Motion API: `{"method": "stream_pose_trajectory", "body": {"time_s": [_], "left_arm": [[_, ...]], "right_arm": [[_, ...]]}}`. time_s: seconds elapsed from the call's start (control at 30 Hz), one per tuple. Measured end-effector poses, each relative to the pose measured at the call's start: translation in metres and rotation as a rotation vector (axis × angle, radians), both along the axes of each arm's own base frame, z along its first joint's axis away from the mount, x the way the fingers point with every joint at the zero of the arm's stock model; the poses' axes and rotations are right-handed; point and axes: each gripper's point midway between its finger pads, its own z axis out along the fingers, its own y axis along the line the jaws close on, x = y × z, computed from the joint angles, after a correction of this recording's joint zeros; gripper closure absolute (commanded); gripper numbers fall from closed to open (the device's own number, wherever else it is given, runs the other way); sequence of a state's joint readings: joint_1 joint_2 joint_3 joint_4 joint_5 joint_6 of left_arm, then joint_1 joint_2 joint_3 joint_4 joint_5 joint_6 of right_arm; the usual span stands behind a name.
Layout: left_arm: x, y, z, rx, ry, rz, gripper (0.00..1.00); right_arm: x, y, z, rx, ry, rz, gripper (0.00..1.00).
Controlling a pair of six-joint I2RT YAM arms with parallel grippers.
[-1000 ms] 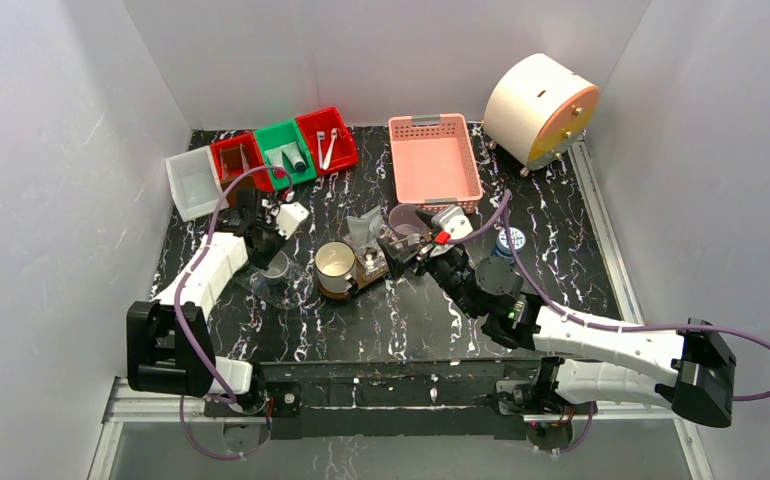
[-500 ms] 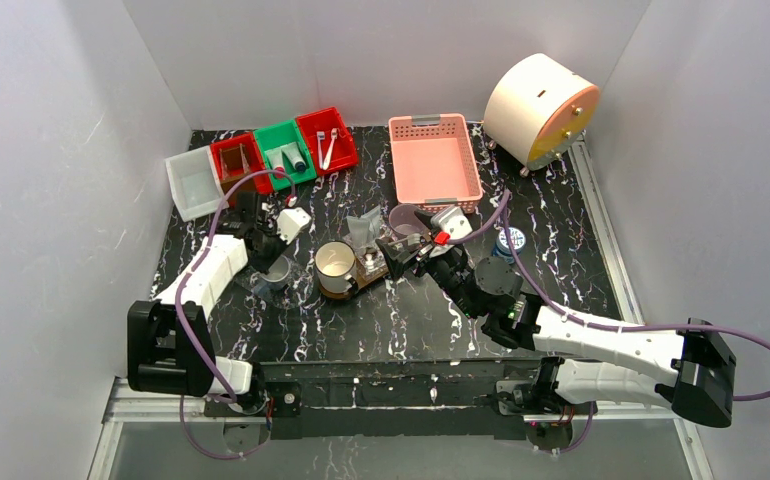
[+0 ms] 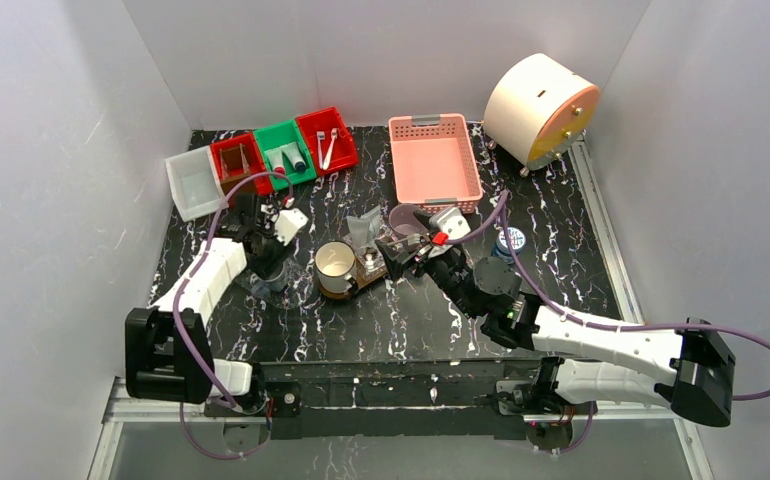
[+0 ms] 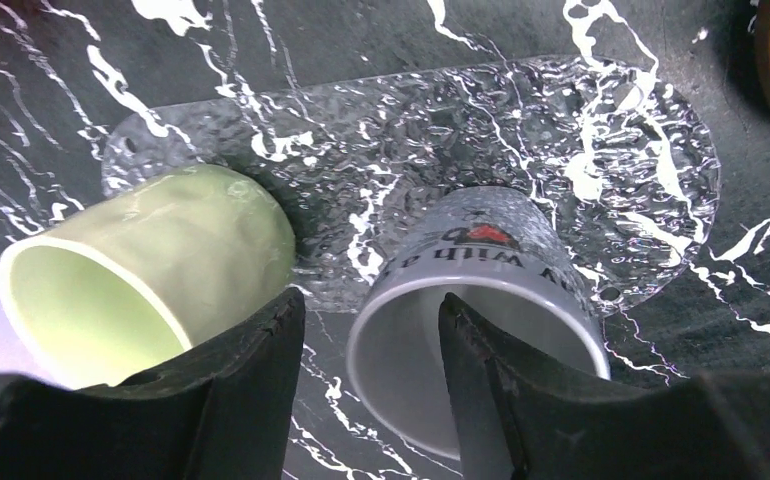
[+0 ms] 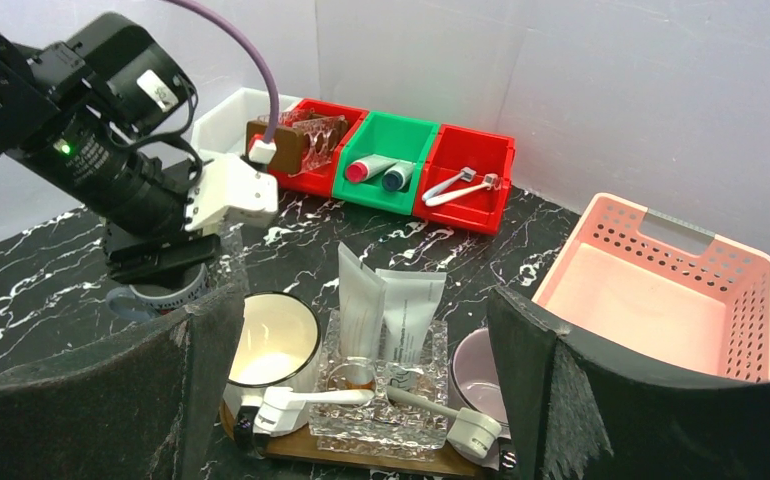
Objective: Prepare toiletry sets of a toothbrush and toothpaste on the tray
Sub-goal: Place the cup on the tray, then pick up the toothpaste holder from the storage box.
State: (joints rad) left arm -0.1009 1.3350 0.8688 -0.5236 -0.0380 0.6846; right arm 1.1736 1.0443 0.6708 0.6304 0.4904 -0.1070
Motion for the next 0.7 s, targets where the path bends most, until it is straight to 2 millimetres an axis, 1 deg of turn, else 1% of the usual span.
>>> {"method": "stream_pose_trajectory", "body": {"time_s": [0.07, 0.17, 0.27, 0.43, 0.5, 0.63, 0.7], "left_arm": [[0.003, 0.0, 0.007, -0.003, -0.017, 0.006, 0.47], [0.011, -0.001, 0.023, -0.013, -0.071, 0.016, 0.43], [0.016, -0.002, 0.044, -0.028, -0.14, 0.028, 0.38], [0.018, -0.002, 0.078, -0.056, -0.258, 0.063, 0.31], [0.019, 0.0, 0.089, -0.065, -0.304, 0.103, 0.28], [0.029, 0.003, 0.111, -0.104, -0.399, 0.218, 0.14], [0.038, 0.007, 0.125, -0.129, -0.455, 0.308, 0.13]], "right_arm": [[0.0, 0.001, -0.001, -0.003, 0.001, 0.001, 0.01], [0.001, 0.001, -0.003, -0.007, 0.003, 0.0, 0.01], [0.001, 0.002, -0.004, -0.01, 0.004, 0.001, 0.01], [0.001, 0.002, -0.004, -0.011, 0.004, 0.0, 0.01], [0.001, 0.002, -0.004, -0.011, 0.004, 0.0, 0.01], [0.001, 0.002, -0.004, -0.012, 0.004, -0.003, 0.01], [0.001, 0.001, -0.004, -0.012, 0.004, -0.006, 0.01]]}}
